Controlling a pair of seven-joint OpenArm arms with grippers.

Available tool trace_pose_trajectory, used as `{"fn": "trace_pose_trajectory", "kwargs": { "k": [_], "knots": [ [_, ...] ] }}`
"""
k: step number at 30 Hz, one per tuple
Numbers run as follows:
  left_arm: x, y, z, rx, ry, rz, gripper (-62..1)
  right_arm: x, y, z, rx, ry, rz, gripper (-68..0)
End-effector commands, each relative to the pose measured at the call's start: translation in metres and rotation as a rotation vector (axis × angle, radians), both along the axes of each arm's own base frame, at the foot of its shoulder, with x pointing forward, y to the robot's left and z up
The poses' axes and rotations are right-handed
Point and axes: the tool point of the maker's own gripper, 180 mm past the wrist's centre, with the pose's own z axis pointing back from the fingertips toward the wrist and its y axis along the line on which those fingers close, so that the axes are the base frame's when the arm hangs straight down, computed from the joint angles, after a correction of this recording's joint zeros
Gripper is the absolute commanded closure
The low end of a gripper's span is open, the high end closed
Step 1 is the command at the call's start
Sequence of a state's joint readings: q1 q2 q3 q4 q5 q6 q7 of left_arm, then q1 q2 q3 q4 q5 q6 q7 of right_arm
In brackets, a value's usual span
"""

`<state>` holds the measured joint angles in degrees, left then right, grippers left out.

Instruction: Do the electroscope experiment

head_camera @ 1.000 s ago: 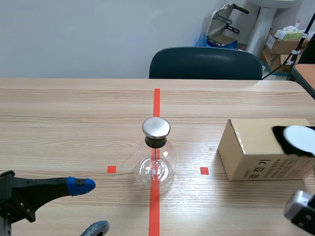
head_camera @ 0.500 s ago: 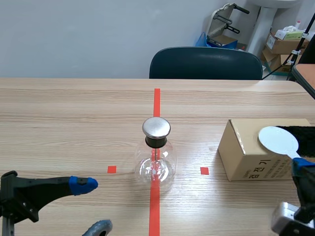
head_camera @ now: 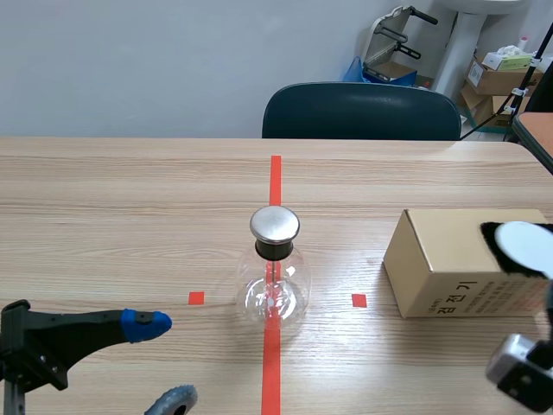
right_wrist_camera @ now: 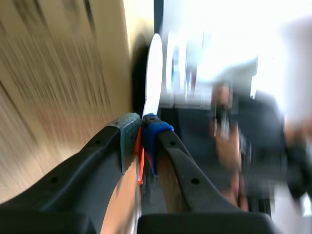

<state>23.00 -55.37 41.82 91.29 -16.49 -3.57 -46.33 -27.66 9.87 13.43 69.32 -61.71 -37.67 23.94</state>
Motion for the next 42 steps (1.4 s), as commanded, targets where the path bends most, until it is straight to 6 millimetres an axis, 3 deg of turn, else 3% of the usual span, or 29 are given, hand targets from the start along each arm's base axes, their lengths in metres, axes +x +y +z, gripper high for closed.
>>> {"fn": "trace_pose_trajectory", "kwargs": {
  "k": [1, 5, 7, 12, 18, 23, 29, 34, 36, 39, 41, 42],
  "knots": [
    [0.0, -0.004, 0.007, -0.029, -0.011, -0.001, -34.9, 0.001, -0.007, 0.008, -0.021, -0.019, -0.006, -0.9],
    [0.0, -0.004, 0.007, -0.027, -0.009, -0.001, -34.9, -0.002, 0.026, 0.005, -0.001, -0.01, 0.168, -0.9],
    [0.0, -0.004, 0.006, -0.026, -0.008, -0.001, -34.9, -0.003, 0.032, 0.005, 0.013, -0.012, 0.187, -0.9],
    [0.0, -0.004, 0.006, -0.026, -0.009, -0.001, -34.9, -0.01, 0.002, -0.001, -0.008, 0.01, 0.001, -0.9],
    [0.0, -0.004, 0.006, -0.025, -0.008, -0.001, -34.9, -0.01, 0.034, 0.001, 0.011, -0.006, 0.172, -0.9],
    [0.0, -0.004, 0.006, -0.024, -0.007, -0.001, -34.9, -0.011, 0.001, 0.01, -0.028, -0.054, -0.015, -0.9],
    [0.0, -0.004, 0.006, -0.025, -0.009, -0.001, -34.9, -0.01, 0.037, 0.01, -0.022, -0.051, 0.192, -0.9],
    [0.0, -0.004, 0.006, -0.025, -0.009, -0.001, -34.9, -0.012, -0.007, 0.01, -0.018, -0.057, -0.071, -0.9],
    [0.0, -0.004, 0.006, -0.026, -0.009, -0.001, -34.9, -0.012, 0.0, 0.009, -0.025, -0.049, -0.025, -0.9],
    [0.0, -0.004, 0.006, -0.026, -0.009, -0.001, -34.9, -0.009, 0.027, 0.008, -0.019, -0.05, 0.122, -0.9],
    [0.0, -0.004, 0.006, -0.026, -0.009, -0.001, -34.9, -0.008, 0.028, 0.009, -0.015, -0.053, 0.121, -0.9],
    [0.0, -0.004, 0.006, -0.026, -0.009, -0.001, -34.9, -0.008, 0.019, 0.009, -0.016, -0.055, 0.07, -0.9]
  ]
}}
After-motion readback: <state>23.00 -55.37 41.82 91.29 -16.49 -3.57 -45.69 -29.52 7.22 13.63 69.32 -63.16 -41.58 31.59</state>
